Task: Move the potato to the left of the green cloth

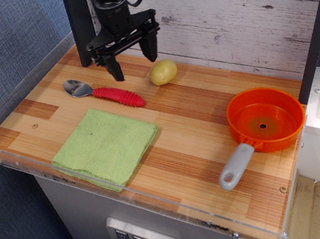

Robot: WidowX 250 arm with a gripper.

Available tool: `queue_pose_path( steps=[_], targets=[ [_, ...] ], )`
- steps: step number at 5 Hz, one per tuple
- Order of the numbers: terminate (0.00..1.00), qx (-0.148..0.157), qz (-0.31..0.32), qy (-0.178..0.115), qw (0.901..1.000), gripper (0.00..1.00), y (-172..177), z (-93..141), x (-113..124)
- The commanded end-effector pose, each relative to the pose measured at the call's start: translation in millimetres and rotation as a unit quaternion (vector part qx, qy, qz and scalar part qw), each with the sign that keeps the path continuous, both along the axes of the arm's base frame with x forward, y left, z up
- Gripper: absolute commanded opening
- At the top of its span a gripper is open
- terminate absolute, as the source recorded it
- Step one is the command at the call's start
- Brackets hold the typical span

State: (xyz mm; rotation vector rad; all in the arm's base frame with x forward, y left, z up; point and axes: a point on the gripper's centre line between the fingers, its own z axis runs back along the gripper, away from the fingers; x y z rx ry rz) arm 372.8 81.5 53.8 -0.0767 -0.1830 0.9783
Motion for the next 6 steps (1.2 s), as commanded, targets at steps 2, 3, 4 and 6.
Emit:
queue_pose_path(
  steps=[2,3,4,6],
  targets=[
    [0.0,0.0,-0.062,-0.015,0.998,1.0,-19.5,-1.7,24.9],
    [0.0,0.014,-0.07,0.007,0.9975,1.0,-21.9,-8.9,26.5],
    [0.0,0.015,-0.073,0.01,0.9972,1.0,-23.8,-15.1,28.5],
    [0.0,0.015,-0.072,0.013,0.9972,1.0,-23.7,-22.7,31.2]
  ],
)
